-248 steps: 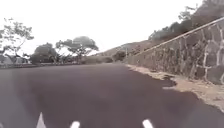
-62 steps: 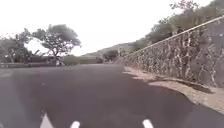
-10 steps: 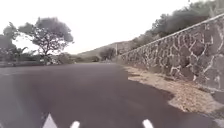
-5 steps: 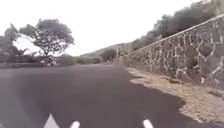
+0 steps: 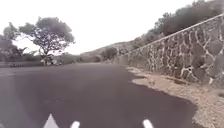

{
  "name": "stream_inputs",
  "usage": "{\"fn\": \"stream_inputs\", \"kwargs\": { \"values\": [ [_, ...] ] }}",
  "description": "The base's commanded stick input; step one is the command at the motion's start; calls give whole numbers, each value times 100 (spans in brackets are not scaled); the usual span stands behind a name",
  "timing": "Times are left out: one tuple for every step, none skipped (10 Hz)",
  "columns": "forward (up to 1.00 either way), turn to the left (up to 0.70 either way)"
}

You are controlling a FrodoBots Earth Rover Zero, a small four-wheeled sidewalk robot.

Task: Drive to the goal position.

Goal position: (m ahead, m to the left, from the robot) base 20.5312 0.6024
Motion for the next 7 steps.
{"fn": "stream_inputs", "kwargs": {
  "values": [
    [50,0],
    [50,0],
    [50,0],
    [50,0],
    [50,0],
    [50,0],
    [50,0]
  ]
}}
